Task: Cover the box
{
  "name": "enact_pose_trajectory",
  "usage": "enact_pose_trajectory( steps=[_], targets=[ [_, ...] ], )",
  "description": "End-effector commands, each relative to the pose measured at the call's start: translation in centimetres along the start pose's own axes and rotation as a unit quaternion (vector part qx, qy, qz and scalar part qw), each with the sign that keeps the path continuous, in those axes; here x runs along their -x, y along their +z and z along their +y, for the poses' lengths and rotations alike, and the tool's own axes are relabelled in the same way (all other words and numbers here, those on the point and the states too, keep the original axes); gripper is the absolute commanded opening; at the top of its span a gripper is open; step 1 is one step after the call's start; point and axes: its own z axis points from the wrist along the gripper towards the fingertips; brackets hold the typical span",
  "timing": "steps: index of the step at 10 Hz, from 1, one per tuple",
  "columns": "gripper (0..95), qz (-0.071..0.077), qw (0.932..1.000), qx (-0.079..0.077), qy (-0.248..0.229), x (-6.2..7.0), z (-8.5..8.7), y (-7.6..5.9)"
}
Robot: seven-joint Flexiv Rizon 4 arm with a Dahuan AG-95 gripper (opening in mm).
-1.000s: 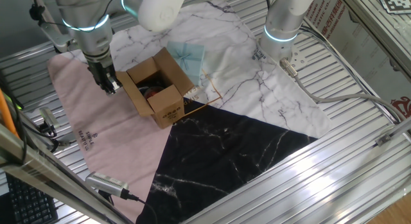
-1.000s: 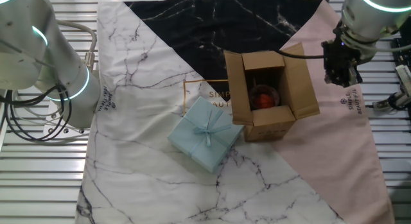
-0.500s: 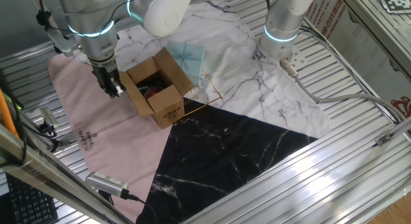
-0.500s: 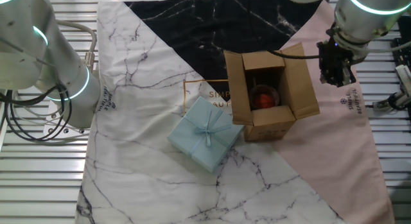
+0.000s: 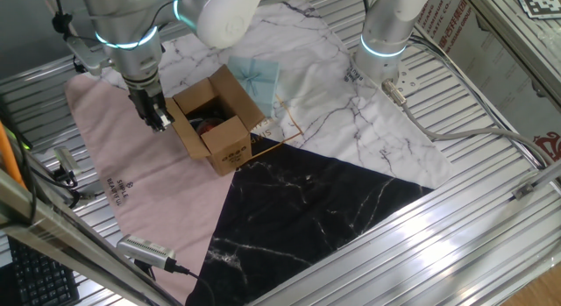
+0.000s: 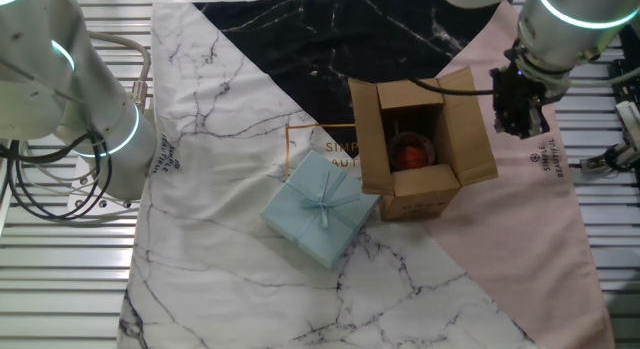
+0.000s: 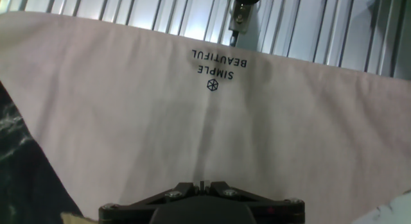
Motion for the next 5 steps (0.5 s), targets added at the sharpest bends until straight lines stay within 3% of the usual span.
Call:
enact_pose_trajectory(
  steps=[1, 5],
  targets=[
    [0.0, 0.002, 1.0000, 0.003, 0.001, -0.11, 0.10, -0.14],
    [0.0, -0.002, 0.9999, 0.009, 0.005, -0.93, 0.01, 0.11]
  ],
)
